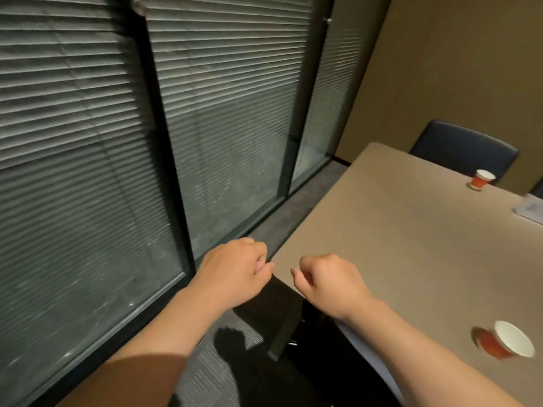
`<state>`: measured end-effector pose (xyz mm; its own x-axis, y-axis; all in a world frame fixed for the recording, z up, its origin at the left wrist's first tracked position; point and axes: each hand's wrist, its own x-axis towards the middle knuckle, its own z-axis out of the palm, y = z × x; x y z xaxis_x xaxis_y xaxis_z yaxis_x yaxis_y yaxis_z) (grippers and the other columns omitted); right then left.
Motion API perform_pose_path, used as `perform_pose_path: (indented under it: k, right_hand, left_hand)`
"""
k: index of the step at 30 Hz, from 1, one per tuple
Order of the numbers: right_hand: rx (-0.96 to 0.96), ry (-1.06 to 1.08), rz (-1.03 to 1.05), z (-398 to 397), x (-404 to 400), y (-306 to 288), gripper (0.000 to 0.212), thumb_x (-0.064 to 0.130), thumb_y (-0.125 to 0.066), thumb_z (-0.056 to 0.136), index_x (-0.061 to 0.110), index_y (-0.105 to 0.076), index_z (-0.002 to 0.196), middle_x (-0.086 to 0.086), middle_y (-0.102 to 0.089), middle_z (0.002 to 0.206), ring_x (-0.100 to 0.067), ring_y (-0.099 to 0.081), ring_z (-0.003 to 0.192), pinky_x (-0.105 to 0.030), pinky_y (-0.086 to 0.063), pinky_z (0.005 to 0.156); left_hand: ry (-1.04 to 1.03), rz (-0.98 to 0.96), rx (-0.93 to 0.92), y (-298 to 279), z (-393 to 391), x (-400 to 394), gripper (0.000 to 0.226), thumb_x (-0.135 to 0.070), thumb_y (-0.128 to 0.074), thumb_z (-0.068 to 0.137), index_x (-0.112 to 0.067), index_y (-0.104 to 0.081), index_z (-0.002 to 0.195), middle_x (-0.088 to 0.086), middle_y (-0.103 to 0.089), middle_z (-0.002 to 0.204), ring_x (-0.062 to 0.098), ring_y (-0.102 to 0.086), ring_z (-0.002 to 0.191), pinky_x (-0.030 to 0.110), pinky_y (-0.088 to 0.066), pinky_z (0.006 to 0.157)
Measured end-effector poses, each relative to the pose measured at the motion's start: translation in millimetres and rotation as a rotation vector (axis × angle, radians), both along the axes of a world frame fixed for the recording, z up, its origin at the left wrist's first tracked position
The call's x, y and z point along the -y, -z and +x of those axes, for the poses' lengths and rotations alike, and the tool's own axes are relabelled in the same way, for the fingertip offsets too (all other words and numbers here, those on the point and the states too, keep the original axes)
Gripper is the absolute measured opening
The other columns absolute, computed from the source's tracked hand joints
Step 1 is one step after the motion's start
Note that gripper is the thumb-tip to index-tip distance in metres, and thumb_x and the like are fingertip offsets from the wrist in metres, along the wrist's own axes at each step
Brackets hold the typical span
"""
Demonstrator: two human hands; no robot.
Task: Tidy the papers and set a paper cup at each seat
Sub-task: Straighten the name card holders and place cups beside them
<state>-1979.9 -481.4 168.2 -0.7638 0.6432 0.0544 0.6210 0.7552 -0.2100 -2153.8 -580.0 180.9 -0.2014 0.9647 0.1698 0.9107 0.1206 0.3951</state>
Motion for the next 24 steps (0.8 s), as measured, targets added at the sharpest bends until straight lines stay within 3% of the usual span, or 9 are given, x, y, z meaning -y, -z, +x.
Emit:
perform_pose_path:
  k: [3, 8, 13, 18, 24]
  right_hand:
    - [0.022, -0.043, -0.013, -56, -21, 12, 0.043, 0.042, -0.043, 0.095, 0.025, -0.028, 0.059, 0.005, -0.043, 0.064, -0.029, -0.061, 0.076, -0.031, -0.035, 0.059]
    - [-0.014, -0.042, -0.01, -114, -62, 25, 0.032, 0.042, -0.044, 0.096, 0.024, -0.041, 0.07, 0.005, -0.051, 0.067, -0.025, -0.058, 0.069, -0.031, -0.036, 0.057]
    - [-0.049, 0.035, -0.039, -176, -152, 40, 0.031, 0.042, -0.043, 0.097, 0.029, -0.043, 0.069, 0.009, -0.048, 0.062, -0.009, -0.048, 0.055, -0.022, -0.03, 0.05]
    - [-0.087, 0.198, -0.033, -195, -229, 30, 0.031, 0.044, -0.043, 0.097, 0.026, -0.051, 0.072, 0.007, -0.054, 0.065, -0.013, -0.055, 0.059, -0.033, -0.051, 0.057]
    - [-0.096, 0.441, -0.051, -189, -324, 26, 0.035, 0.044, -0.044, 0.096, 0.032, -0.037, 0.064, 0.01, -0.041, 0.061, -0.015, -0.05, 0.059, -0.034, -0.047, 0.056]
  left_hand:
    - [-0.038, -0.016, 0.032, 17, -48, -9, 0.037, -0.045, -0.053, 0.092, -0.021, -0.043, 0.065, -0.005, -0.048, 0.069, 0.015, -0.053, 0.064, 0.032, -0.042, 0.058]
    - [0.007, -0.062, -0.031, 29, -104, -45, 0.038, -0.046, -0.051, 0.092, -0.025, -0.037, 0.064, -0.006, -0.046, 0.068, 0.016, -0.051, 0.062, 0.032, -0.038, 0.057]
    - [0.046, -0.13, -0.048, 39, -178, -147, 0.039, -0.044, -0.051, 0.091, -0.022, -0.035, 0.064, -0.006, -0.046, 0.067, 0.015, -0.047, 0.063, 0.03, -0.031, 0.063]
    - [0.167, -0.125, -0.015, 28, -214, -264, 0.042, -0.039, -0.055, 0.09, -0.023, -0.031, 0.059, -0.004, -0.045, 0.063, 0.016, -0.048, 0.063, 0.029, -0.032, 0.061]
    - [0.414, -0.111, 0.024, 32, -222, -423, 0.046, -0.03, -0.063, 0.085, -0.021, -0.029, 0.056, -0.004, -0.039, 0.056, 0.026, -0.051, 0.062, 0.037, -0.043, 0.061]
